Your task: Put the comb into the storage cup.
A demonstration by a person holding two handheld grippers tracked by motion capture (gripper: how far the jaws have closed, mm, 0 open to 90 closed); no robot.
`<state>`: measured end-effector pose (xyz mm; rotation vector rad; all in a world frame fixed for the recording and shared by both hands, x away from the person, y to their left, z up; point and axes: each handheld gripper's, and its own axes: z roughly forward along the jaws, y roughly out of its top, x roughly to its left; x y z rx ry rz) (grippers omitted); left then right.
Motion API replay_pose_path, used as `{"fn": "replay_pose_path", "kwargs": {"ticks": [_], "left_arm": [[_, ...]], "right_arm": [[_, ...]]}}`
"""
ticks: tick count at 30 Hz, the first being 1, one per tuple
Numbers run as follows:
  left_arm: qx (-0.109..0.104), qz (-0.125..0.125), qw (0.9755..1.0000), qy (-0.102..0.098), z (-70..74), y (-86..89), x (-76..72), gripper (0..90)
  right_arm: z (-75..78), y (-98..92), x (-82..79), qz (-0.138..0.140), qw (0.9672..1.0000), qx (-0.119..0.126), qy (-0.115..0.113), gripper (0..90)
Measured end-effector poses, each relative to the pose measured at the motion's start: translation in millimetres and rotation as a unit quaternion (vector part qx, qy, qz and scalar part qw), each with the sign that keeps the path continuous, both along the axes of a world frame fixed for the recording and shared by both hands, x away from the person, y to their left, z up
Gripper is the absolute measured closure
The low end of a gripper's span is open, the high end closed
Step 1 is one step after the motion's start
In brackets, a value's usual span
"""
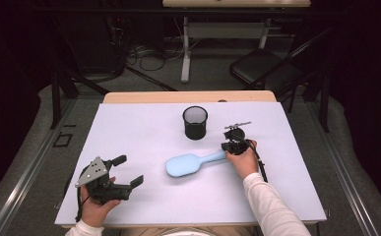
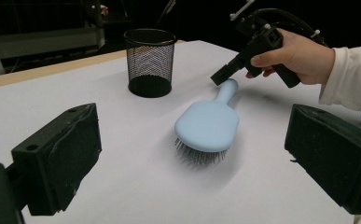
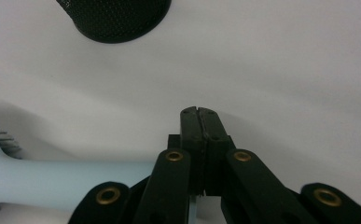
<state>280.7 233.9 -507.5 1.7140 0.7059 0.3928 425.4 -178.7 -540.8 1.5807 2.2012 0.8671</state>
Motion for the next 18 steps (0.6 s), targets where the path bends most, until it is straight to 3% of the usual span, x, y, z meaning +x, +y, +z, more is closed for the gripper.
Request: {"fn": "replay_pose_path", "kwargs": {"ticks": [18], "left_arm": [[0.004, -0.002, 1.0000, 0.001, 0.1, 0.6, 0.2, 4.3]], "right_arm": [[-1.9, -6.5, -21.4, 0.013, 0.9999, 0.006, -0.003, 90.0]]}}
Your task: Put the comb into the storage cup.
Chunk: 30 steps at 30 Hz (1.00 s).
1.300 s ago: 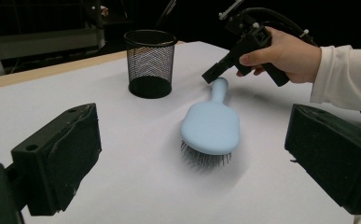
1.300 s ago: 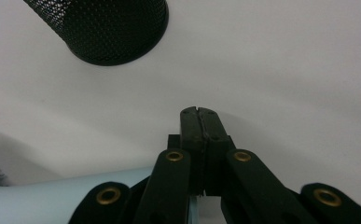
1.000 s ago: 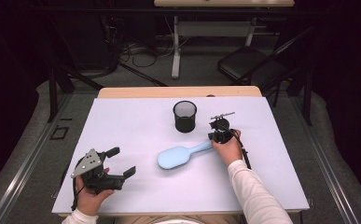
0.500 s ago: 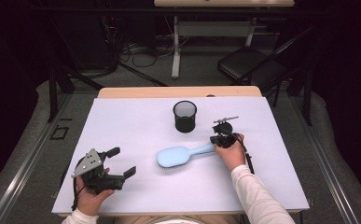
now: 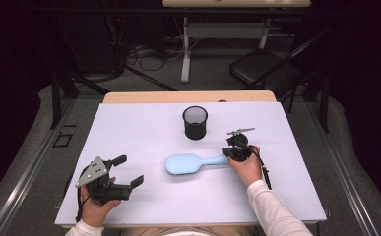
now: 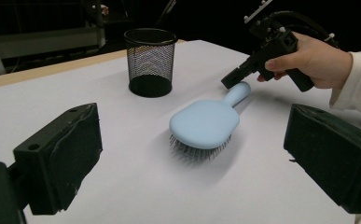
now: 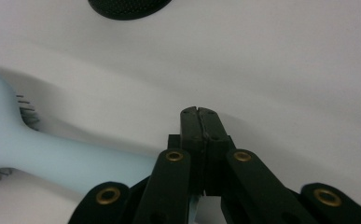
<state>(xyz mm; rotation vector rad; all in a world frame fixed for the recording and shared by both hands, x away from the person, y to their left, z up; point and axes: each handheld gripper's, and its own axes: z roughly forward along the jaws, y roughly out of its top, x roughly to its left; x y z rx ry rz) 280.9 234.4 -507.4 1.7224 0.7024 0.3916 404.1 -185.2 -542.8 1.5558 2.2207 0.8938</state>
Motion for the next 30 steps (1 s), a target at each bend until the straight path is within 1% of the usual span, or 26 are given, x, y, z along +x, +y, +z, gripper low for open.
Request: {"fn": "replay_pose_path", "kwargs": {"ticks": [3, 10, 11, 13, 14, 21, 26, 28, 30], "left_arm": [[0.000, 0.003, 1.0000, 0.000, -0.1, -0.3, -0.2, 4.3], [0.000, 0.001, 1.0000, 0.000, -0.1, -0.3, -0.1, 4.3], [0.001, 0.003, 1.0000, 0.000, -0.1, -0.4, -0.2, 4.3], [0.001, 0.004, 1.0000, 0.000, -0.2, -0.6, -0.2, 4.3], [0.001, 0.004, 1.0000, 0.000, -0.2, -0.6, -0.2, 4.3], [-0.001, 0.004, 1.0000, -0.001, -0.4, -0.7, -0.1, 4.3], [0.000, 0.000, 1.0000, 0.000, -0.1, -0.3, -0.1, 4.3], [-0.001, 0.000, 1.0000, 0.000, -0.1, -0.1, -0.1, 4.3], [-0.001, 0.000, 1.0000, -0.001, 0.0, 0.2, 0.1, 4.3]], "right_arm": [[-0.6, -1.2, -4.1, 0.001, 1.0000, 0.003, -0.001, 90.0], [-1.9, -4.5, -14.2, 0.004, 0.9999, 0.011, -0.003, 90.0], [-1.6, -4.7, -16.2, 0.003, 0.9999, 0.013, -0.001, 90.0], [-2.2, -5.3, -19.3, 0.005, 0.9999, 0.015, -0.003, 90.0], [-2.0, -5.6, -21.0, 0.007, 0.9998, 0.016, 0.000, 90.0], [-1.8, -6.7, -33.3, 0.015, 0.9996, 0.022, -0.002, 90.0], [-2.1, -7.8, -43.1, 0.019, 0.9993, 0.032, -0.001, 90.0], [-2.9, -8.7, -47.1, 0.023, 0.9992, 0.034, -0.003, 90.0], [-3.1, -8.9, -50.7, 0.026, 0.9990, 0.036, -0.001, 90.0]]}}
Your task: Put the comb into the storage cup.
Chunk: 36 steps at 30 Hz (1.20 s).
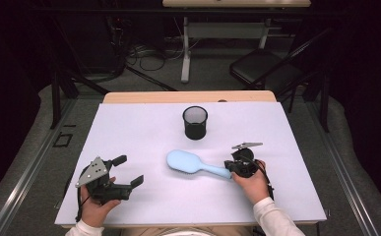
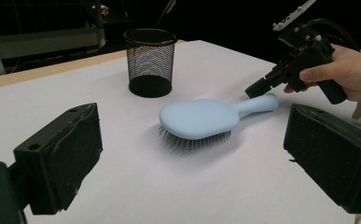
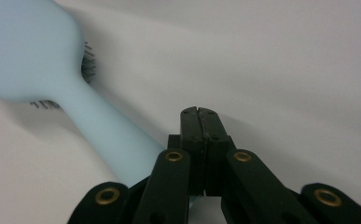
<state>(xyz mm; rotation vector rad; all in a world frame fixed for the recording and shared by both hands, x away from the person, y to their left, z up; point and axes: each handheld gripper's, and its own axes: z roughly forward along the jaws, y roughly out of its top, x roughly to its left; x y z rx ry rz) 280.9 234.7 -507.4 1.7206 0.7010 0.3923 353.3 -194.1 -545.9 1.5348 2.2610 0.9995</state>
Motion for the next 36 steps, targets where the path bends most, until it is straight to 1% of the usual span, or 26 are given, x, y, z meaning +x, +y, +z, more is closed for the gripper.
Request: {"fn": "replay_pose_path", "kwargs": {"ticks": [1, 2, 3, 8, 9, 12, 21, 25, 32, 36], "left_arm": [[-0.003, 0.002, 1.0000, 0.000, -0.3, -0.4, 0.0, 4.3], [-0.001, 0.003, 1.0000, 0.001, -0.1, -0.2, 0.0, 4.3], [-0.003, 0.004, 1.0000, 0.000, -0.4, -0.5, 0.0, 4.3], [-0.002, 0.004, 1.0000, 0.000, -0.6, -0.9, 0.3, 4.3], [-0.002, 0.004, 1.0000, 0.000, -0.6, -0.9, 0.5, 4.3], [-0.003, 0.003, 1.0000, 0.000, -0.6, -1.0, 0.5, 4.3], [-0.002, 0.001, 1.0000, -0.001, -0.7, -1.5, 0.6, 4.3], [-0.002, 0.001, 1.0000, -0.001, -0.8, -1.5, 0.8, 4.4], [-0.002, 0.000, 1.0000, -0.001, -0.9, -1.7, 0.9, 4.4], [-0.001, 0.000, 1.0000, -0.001, -0.8, -1.7, 0.9, 4.4]], "right_arm": [[0.0, 0.2, -1.8, 0.002, 1.0000, 0.002, 0.002, 90.0], [0.0, 0.0, -3.3, 0.004, 1.0000, 0.002, 0.003, 90.0], [-0.3, 0.0, -4.7, 0.007, 1.0000, 0.001, 0.002, 90.0], [-2.1, 0.1, -9.5, 0.011, 0.9999, 0.006, 0.006, 90.0], [-2.2, 0.4, -10.2, 0.010, 0.9999, 0.007, 0.010, 90.0], [-2.6, 1.2, -11.0, 0.015, 0.9998, 0.004, 0.011, 90.0], [-3.4, 2.5, -11.3, 0.015, 0.9999, 0.005, 0.007, 89.8], [-3.4, 1.9, -11.3, 0.012, 0.9999, 0.005, 0.011, 89.0], [-2.2, -0.1, -11.2, 0.010, 0.9999, 0.009, 0.004, 86.7], [0.1, -2.2, -11.4, 0.006, 0.9999, 0.012, -0.004, 83.9]]}}
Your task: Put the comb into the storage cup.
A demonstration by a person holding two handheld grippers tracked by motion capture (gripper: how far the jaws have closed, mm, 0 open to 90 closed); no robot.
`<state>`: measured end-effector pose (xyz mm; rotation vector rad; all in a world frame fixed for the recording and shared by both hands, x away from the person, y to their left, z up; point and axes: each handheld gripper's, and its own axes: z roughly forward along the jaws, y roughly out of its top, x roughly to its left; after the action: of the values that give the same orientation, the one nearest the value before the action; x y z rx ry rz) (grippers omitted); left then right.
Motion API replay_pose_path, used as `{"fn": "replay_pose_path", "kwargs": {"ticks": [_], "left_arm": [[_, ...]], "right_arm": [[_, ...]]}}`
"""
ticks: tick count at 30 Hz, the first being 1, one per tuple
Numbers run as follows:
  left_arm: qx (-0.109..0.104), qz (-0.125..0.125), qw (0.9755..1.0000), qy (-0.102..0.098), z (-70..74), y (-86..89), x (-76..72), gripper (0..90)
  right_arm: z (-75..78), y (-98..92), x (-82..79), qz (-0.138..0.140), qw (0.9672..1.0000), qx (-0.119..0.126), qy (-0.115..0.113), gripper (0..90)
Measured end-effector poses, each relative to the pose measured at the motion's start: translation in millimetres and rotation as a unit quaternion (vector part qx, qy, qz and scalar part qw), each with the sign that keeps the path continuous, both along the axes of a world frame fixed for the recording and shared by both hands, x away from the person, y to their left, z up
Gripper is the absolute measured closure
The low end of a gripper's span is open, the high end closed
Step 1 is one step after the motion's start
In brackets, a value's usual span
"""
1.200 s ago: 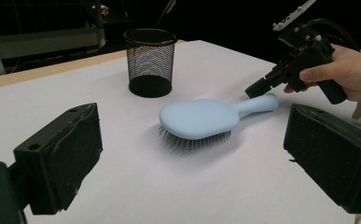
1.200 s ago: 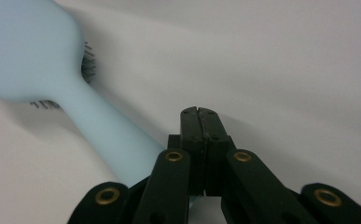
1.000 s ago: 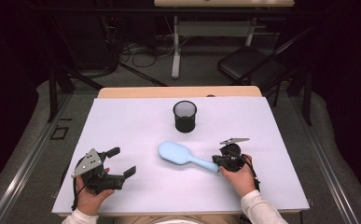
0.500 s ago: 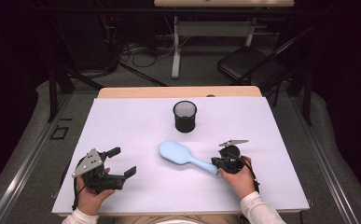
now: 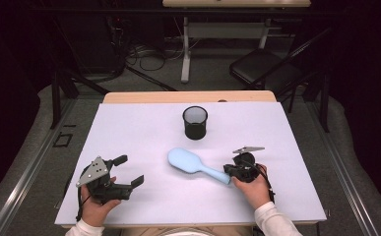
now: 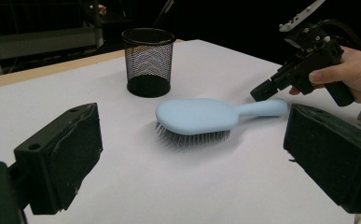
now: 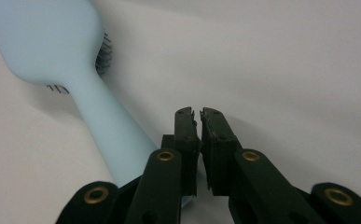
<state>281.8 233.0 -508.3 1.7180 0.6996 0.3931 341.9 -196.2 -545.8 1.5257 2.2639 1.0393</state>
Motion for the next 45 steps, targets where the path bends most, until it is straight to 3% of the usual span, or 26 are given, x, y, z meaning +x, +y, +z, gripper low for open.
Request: {"fn": "replay_pose_path", "kwargs": {"ticks": [17, 28, 45], "left_arm": [[0.001, -0.004, 1.0000, 0.001, -0.4, 0.0, 0.6, 4.4], [0.001, -0.004, 1.0000, 0.002, -0.6, 0.1, 0.7, 4.4], [0.000, -0.003, 1.0000, 0.003, -0.9, -0.5, 0.6, 4.4]], "right_arm": [[10.6, -3.5, -2.6, 0.011, 0.9992, 0.028, -0.025, 60.1], [9.6, 1.9, -3.1, 0.032, 0.9988, 0.010, -0.036, 50.3], [13.5, 6.7, -3.9, 0.067, 0.9943, -0.013, -0.082, 40.0]]}}
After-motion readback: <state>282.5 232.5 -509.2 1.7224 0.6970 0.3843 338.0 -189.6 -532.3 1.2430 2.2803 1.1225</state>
